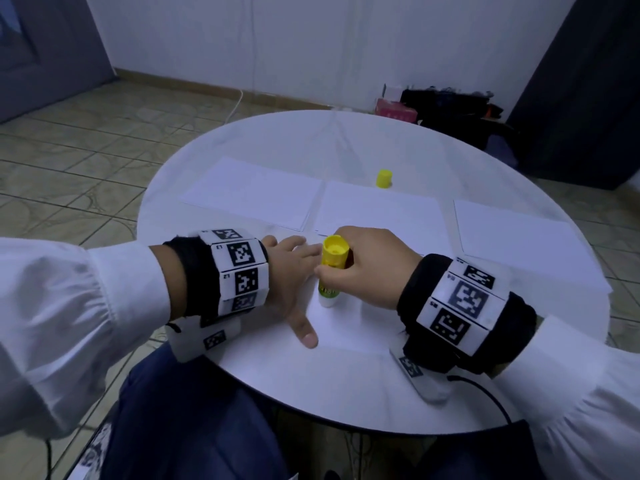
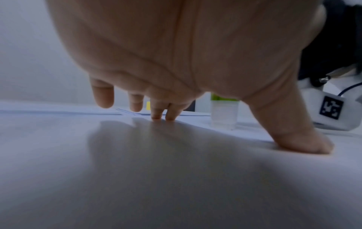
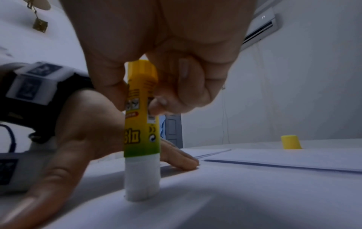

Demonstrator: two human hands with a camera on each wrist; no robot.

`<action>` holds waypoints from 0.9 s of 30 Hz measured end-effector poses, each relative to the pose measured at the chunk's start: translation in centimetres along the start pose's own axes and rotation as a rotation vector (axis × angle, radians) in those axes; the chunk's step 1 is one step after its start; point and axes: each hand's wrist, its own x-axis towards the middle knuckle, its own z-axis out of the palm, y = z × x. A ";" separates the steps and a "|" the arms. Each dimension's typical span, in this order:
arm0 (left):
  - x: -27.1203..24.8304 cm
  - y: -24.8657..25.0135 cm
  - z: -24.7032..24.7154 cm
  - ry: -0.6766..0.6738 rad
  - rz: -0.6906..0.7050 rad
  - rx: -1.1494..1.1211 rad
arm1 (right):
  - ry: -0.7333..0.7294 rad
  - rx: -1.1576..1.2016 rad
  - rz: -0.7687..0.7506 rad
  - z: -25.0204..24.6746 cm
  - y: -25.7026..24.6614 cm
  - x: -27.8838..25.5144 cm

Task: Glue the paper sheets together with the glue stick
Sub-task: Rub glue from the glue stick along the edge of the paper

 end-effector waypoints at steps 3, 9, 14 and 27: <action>-0.1 0.3 -0.1 -0.017 0.002 0.042 | -0.029 -0.013 -0.052 0.0 -0.6 -1.1; -0.1 0.7 -0.3 -0.037 -0.015 0.083 | -0.056 0.023 -0.107 0.1 -1.0 -2.7; 0.2 0.2 0.1 0.005 -0.030 0.054 | -0.055 -0.008 -0.088 -0.3 -0.2 -3.8; -0.3 0.0 -0.4 -0.071 -0.038 -0.020 | 0.017 -0.030 0.096 -3.5 5.1 -8.8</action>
